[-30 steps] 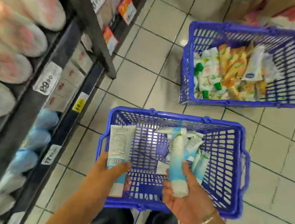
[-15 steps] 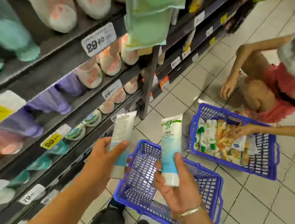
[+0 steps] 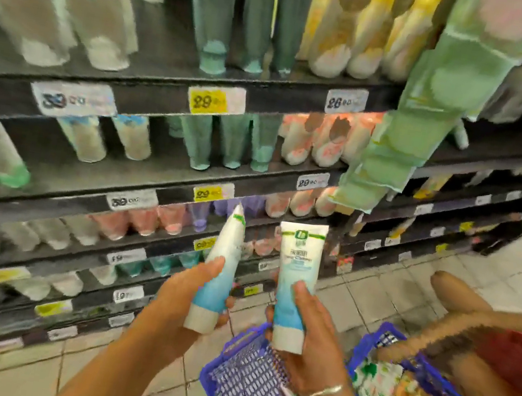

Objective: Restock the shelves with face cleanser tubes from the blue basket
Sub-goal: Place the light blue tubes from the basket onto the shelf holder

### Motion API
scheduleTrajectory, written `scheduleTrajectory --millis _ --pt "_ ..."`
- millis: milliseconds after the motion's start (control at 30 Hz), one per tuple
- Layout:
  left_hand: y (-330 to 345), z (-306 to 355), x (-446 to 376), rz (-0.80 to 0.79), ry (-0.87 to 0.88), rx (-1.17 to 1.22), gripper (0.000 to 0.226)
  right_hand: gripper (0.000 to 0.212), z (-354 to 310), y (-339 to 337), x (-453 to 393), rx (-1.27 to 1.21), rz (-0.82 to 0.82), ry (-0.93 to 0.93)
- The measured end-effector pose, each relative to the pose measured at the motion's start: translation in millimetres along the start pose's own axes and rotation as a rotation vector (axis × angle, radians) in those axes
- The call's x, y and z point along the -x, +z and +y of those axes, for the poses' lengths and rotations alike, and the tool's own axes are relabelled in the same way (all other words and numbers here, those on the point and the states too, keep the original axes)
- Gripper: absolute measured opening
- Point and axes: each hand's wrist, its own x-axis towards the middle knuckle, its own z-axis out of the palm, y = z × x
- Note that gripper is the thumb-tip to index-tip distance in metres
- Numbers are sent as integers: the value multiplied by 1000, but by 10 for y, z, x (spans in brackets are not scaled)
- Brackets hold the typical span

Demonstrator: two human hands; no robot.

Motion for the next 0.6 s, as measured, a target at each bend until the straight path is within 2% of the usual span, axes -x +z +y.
scheduleTrajectory --millis 133,200,333,467,600 --pt "-248 23 510 97 153 212 46 34 6 341 337 129 -146 -7" --pt "-392 90 760 142 201 301 41 33 -14 562 465 183 -237 -15" --pt "-793 337 1312 107 338 494 38 35 1 1133 744 300 -426 -23" --pt "-1451 407 1935 126 450 586 42 41 312 1698 1114 369 -561 -14" --pt "-2235 281 2665 226 503 697 46 36 879 2310 1603 436 -649 55"
